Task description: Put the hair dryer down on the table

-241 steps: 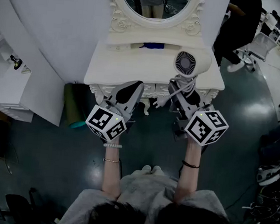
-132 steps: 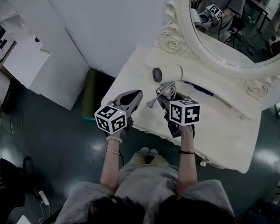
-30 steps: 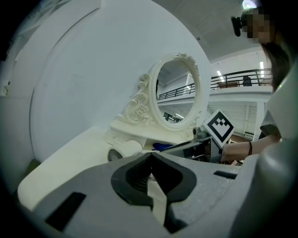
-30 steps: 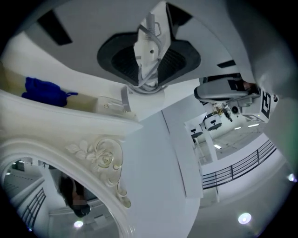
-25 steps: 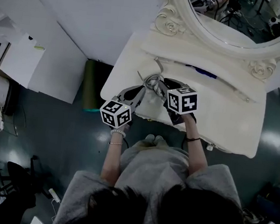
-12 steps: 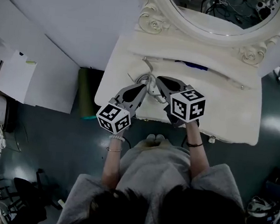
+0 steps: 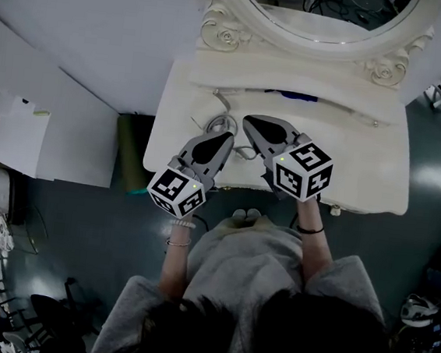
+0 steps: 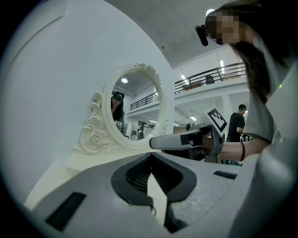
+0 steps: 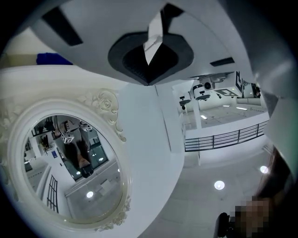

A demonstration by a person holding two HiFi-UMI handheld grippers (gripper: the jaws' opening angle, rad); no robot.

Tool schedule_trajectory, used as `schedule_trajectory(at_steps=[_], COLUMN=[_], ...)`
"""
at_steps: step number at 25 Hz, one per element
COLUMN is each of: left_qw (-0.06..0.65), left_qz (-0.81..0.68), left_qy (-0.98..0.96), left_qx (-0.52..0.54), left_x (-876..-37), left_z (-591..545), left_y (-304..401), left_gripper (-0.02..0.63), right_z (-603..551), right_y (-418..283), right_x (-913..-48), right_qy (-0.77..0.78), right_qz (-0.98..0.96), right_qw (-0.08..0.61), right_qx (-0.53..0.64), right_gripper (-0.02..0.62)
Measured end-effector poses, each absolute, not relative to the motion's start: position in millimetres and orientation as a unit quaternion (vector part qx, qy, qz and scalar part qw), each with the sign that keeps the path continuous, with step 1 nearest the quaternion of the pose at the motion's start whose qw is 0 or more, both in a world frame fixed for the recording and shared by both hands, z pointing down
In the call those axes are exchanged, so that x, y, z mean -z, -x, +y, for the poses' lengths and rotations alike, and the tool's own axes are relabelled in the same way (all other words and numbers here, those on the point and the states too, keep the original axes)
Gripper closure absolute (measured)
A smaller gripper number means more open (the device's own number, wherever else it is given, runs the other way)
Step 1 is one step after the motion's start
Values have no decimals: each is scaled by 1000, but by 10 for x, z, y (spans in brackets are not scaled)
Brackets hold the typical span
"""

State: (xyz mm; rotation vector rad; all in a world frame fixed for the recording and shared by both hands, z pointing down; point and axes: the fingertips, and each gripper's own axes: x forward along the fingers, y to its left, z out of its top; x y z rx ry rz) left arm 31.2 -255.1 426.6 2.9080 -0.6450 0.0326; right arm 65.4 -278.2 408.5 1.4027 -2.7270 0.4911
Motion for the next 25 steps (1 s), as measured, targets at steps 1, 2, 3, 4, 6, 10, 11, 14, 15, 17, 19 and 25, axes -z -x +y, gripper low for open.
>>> schedule_trajectory(at_steps=[1,2,3,4,6,10,11,14,15,17,19,25], left_qw=[78,74,70,67,61,52,49,43,43,42,41,44], left_qz=[-215,-214,-212,-210,-207,-202,-200,-189,-187,-186,-186,-193], left_qy=[-973,-974,-975,-975,-976,-978,-979,-981,-981,-982,-982,-980], left_qx=[-10,-10,-10,-11,-7,6,7,8,10,12,12,8], left_x=[-4245,-4228,-4213,-4196,-4150,-4066,-4051,-4012,-4005,-3991,-3992,-4028], left_z=[-2547,-2543,-2535,-2527,-2518,-2481,-2466,-2449,-2451,-2448,-2435,-2399], left_y=[-320,-329,-341,-355,-372,-405,-420,-482,-496,-510,-521,-489], left_gripper=[601,601,601,601,601,601,601,601,601,601,601,601], right_z=[-2783,-2783,-2781,-2778,-2770,-2720,-2702,-2672,-2668,-2655,-2638,-2618], right_y=[-673,-690,-705,-718,-730,-729,-730,-742,-750,-771,-796,-827], right_x=[-4059,-4032,-4004,-3975,-3932,-3915,-3911,-3882,-3874,-3873,-3879,-3891], right_qy=[-454,-455,-456,-457,-457,-454,-452,-452,-452,-453,-453,-450], right_qz=[-878,-878,-879,-879,-880,-884,-885,-886,-886,-886,-886,-887], right_qw=[18,18,15,11,6,1,0,-1,-1,-1,-2,-10], right_qx=[-152,-146,-141,-136,-125,-111,-109,-103,-101,-98,-97,-104], right_gripper=[595,595,595,596,596,597,597,597,597,597,597,597])
